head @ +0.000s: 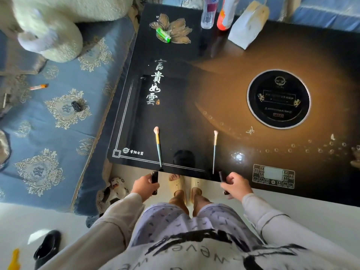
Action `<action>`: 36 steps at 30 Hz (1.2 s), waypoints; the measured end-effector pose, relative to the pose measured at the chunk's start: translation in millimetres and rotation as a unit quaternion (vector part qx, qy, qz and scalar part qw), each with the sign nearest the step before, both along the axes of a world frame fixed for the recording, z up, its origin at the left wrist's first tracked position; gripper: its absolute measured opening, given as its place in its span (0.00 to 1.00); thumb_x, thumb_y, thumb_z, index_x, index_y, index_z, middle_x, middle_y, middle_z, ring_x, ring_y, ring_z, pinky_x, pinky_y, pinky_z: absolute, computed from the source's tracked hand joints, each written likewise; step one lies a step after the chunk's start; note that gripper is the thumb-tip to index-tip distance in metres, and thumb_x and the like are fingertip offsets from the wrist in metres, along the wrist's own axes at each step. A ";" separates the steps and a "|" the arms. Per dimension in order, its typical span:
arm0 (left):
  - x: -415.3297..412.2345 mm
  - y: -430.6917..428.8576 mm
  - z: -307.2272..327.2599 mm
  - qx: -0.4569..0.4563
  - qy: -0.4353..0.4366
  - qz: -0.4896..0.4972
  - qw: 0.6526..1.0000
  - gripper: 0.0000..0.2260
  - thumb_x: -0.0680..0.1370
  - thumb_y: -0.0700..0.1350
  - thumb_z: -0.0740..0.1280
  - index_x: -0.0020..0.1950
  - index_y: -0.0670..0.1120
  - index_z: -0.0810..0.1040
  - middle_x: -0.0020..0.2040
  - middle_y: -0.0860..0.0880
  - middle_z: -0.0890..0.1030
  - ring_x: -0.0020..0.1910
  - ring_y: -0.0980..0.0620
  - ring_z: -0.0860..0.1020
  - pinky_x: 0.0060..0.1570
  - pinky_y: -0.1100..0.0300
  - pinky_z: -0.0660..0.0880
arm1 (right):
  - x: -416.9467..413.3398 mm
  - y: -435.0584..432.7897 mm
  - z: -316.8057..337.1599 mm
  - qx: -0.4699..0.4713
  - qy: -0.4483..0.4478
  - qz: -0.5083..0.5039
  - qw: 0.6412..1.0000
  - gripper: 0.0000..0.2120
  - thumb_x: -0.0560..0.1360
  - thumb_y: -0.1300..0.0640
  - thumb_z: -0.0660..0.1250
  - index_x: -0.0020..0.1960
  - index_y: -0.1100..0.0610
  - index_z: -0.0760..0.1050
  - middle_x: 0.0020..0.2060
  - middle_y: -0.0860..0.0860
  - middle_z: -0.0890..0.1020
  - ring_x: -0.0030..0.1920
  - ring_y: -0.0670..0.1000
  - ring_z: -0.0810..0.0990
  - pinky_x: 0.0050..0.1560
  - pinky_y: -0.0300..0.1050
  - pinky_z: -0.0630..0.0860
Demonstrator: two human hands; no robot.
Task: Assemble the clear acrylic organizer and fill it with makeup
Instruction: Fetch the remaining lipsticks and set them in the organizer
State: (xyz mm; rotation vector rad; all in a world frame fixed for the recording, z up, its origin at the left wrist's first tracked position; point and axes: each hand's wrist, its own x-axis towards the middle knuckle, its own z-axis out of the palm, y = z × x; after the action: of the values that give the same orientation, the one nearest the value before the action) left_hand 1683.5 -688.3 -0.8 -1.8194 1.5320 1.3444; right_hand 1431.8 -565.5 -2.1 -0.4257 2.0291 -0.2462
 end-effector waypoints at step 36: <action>-113.0 37.3 10.3 -0.019 -0.017 -0.551 0.834 0.14 0.76 0.42 0.61 0.60 0.39 0.74 0.57 0.37 0.81 0.57 0.39 0.79 0.58 0.52 0.76 | 183.2 279.1 -7.1 0.004 -0.042 -0.695 0.718 0.03 0.76 0.64 0.63 0.47 0.65 0.72 0.33 0.57 0.78 0.31 0.54 0.74 0.32 0.43 0.71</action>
State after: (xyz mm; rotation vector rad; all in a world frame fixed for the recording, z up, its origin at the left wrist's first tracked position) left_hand 1570.4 -651.0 9.4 -0.6315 2.0519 0.6673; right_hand 1615.0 -286.4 -9.2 1.2152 1.8461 -1.1174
